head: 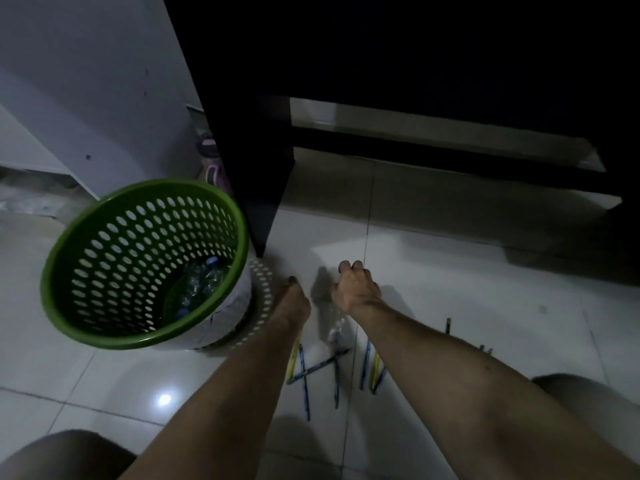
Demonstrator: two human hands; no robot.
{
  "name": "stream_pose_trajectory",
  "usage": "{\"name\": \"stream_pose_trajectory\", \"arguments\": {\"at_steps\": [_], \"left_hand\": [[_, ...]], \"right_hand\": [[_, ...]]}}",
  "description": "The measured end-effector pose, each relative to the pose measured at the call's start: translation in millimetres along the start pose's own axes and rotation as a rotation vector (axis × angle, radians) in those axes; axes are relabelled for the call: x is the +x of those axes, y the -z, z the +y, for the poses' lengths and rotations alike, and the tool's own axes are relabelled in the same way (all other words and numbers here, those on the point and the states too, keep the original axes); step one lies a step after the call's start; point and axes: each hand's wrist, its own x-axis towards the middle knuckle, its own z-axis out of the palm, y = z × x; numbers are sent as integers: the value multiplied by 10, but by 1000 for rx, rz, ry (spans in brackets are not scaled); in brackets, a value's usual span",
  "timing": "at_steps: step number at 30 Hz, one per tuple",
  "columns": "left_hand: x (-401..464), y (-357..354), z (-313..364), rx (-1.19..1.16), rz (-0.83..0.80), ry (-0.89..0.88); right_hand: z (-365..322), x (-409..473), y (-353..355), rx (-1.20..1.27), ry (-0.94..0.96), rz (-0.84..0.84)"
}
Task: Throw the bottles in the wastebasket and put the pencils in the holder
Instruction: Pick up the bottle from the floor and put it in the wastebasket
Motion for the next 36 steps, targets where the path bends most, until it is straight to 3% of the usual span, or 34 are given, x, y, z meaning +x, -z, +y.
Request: {"name": "stream_pose_trajectory", "arguments": {"at_steps": [4,8,13,16,20,25,31,36], "left_hand": [[-273,-17,181,302,2,4],[-312,-348,353,347,-24,-86],[-194,-1151,481,270,-102,-151],[-120,-1586,429,174,-100,-95],[-95,-1720,434,139,-98,-83],[-231,-987,843,109,-60,-156],[-481,347,1303,52,222,-244],[-604,1402,1311,-18,416,-286]], "right_hand": [[90,-34,75,-35,-48,-4],[320,-16,6,-54,-134,3],[898,11,-263,-65,-329,21],[1182,-9,-379,-83,-389,19],[1329,-47,-382,-92,-406,9],[1069,-74,-126,-61,-343,18],[199,-39,369,61,-143,93],[-631,-73,696,212,54,113]]}}
